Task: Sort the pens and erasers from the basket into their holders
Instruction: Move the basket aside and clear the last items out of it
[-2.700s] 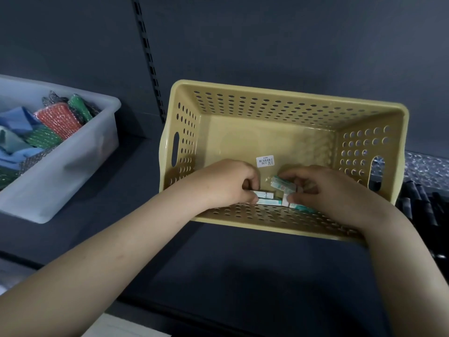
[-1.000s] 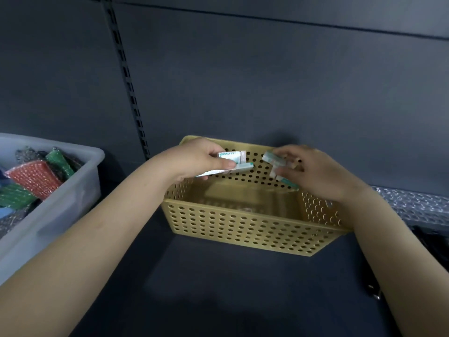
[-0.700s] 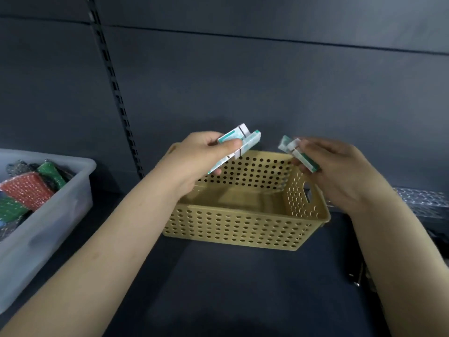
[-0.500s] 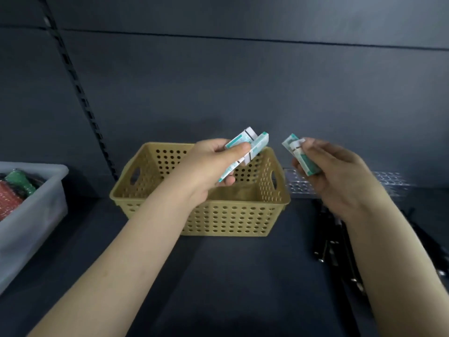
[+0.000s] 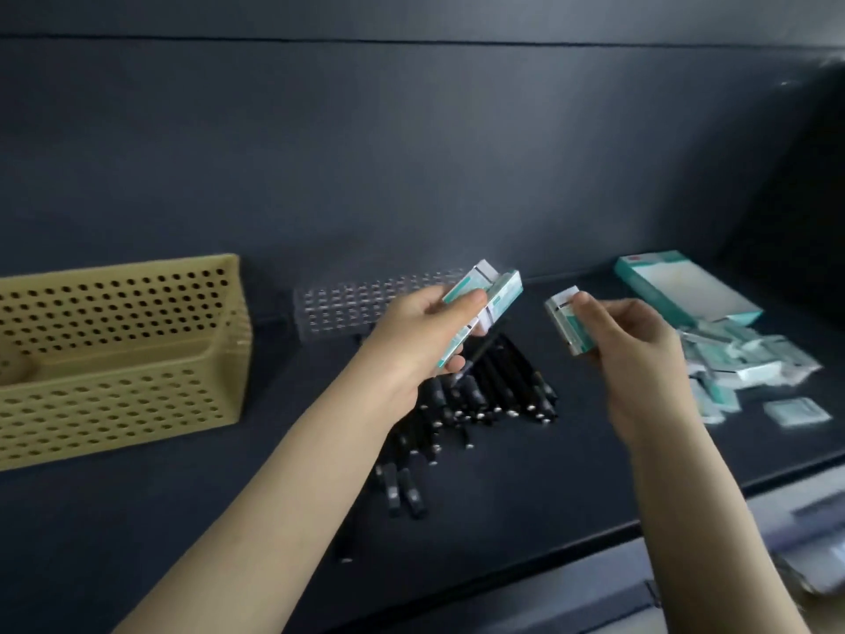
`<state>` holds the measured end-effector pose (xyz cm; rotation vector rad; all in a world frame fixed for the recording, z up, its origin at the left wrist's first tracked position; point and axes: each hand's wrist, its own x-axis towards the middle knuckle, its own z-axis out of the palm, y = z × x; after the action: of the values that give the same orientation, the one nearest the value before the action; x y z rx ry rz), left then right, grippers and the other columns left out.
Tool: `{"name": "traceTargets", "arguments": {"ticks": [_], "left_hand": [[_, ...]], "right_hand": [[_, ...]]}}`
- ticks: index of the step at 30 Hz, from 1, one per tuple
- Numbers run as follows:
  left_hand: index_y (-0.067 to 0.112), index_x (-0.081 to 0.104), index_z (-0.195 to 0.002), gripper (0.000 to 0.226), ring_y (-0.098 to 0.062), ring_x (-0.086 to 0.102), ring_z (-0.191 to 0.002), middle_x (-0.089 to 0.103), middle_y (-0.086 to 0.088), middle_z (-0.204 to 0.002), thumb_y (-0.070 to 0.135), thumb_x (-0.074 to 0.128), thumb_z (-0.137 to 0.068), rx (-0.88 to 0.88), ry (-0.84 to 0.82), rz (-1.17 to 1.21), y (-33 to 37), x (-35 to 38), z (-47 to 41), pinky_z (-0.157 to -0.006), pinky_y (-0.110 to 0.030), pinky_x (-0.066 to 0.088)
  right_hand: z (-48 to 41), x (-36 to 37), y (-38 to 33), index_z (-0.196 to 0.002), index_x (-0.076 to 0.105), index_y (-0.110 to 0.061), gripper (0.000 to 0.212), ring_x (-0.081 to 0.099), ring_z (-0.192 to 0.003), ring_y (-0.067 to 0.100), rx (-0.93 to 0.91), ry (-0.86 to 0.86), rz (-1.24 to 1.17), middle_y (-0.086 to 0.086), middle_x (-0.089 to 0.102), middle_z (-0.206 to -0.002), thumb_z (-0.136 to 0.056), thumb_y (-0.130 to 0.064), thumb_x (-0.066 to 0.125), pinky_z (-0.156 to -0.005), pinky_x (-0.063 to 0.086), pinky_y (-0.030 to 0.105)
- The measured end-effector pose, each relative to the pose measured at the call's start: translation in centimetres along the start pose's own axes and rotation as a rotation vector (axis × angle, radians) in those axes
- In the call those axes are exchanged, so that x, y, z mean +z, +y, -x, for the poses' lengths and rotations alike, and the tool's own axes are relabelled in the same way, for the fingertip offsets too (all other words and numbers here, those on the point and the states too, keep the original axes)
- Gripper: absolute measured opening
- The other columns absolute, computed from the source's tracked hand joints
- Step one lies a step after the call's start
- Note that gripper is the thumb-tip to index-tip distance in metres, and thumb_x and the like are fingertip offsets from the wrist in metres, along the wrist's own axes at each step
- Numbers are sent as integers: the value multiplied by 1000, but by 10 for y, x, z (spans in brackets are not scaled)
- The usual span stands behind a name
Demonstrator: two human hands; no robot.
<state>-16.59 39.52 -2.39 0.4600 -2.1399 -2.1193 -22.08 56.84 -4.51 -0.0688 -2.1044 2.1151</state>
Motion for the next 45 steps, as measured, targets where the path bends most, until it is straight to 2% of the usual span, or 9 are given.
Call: {"name": "traceTargets", "arguments": {"ticks": [5,11,15,19,25,28,33,39,45], "left_hand": [[17,70,-99,20,-7,55,-67,65,4,-88,33,61,-91,-37,26,-46,-29,100,-19,-58,-20,52],[3,62,-87,31,-13,48,-64,54,-2,-72,33,60,-90,51,88,-230,-63,182,-37,-60,-27,37],[5,58,-78,29,-18,46,-65,50,-4,-69,30,60,-91,210,164,-461,-79,209,-46,-57,-28,31],[12,68,-102,24,-23,55,-86,54,-3,-87,33,61,-91,318,167,-583,-91,224,-51,-75,-30,46],[9,69,-106,22,-1,50,-81,46,4,-93,23,53,-97,451,172,-601,-95,223,-46,-75,-9,37],[12,60,-124,30,-5,52,-81,48,4,-100,23,56,-96,405,221,-584,-94,220,-46,-78,-13,41],[13,61,-97,17,-19,53,-90,53,1,-97,30,61,-92,384,331,-638,-99,220,-46,-79,-30,46],[13,66,-100,21,-22,52,-100,56,-2,-104,29,54,-95,384,321,-637,-93,199,-37,-87,-38,48],[10,66,-105,19,-20,51,-99,59,-4,-106,16,54,-91,602,561,-874,-75,111,7,-91,-15,32]], "right_hand": [[-39,-88,25,-86,60,-19,19,55,-64,6,-118,116,276,-7,62,-74,-88,-37,67,-64,45,23],[-78,-148,56,-96,64,-12,9,57,-65,-7,-336,136,531,-8,63,-76,-90,-18,66,-60,35,0],[-93,-155,82,-94,66,-9,12,61,-82,23,-420,124,539,-3,64,-83,-89,-19,69,-66,38,14],[-99,-155,91,-91,69,-7,13,52,-94,23,-490,178,590,5,55,-98,-86,-19,72,-78,38,22],[-102,-159,90,-88,66,-8,13,48,-65,7,-463,120,542,4,63,-79,-88,-21,69,-64,33,0],[-99,-157,87,-92,66,-9,13,53,-59,7,-453,110,505,-6,60,-73,-90,-21,68,-61,35,2],[-99,-152,93,-90,70,-5,17,59,-76,28,-609,105,621,11,59,-92,-88,-22,69,-62,45,28],[-95,-144,90,-109,67,-7,30,52,-90,32,-776,39,720,13,63,-95,-92,-32,60,-84,38,33],[-65,-80,74,-100,70,-12,21,57,-90,28,-876,-223,596,4,66,-98,-90,-28,59,-83,42,35]]}}
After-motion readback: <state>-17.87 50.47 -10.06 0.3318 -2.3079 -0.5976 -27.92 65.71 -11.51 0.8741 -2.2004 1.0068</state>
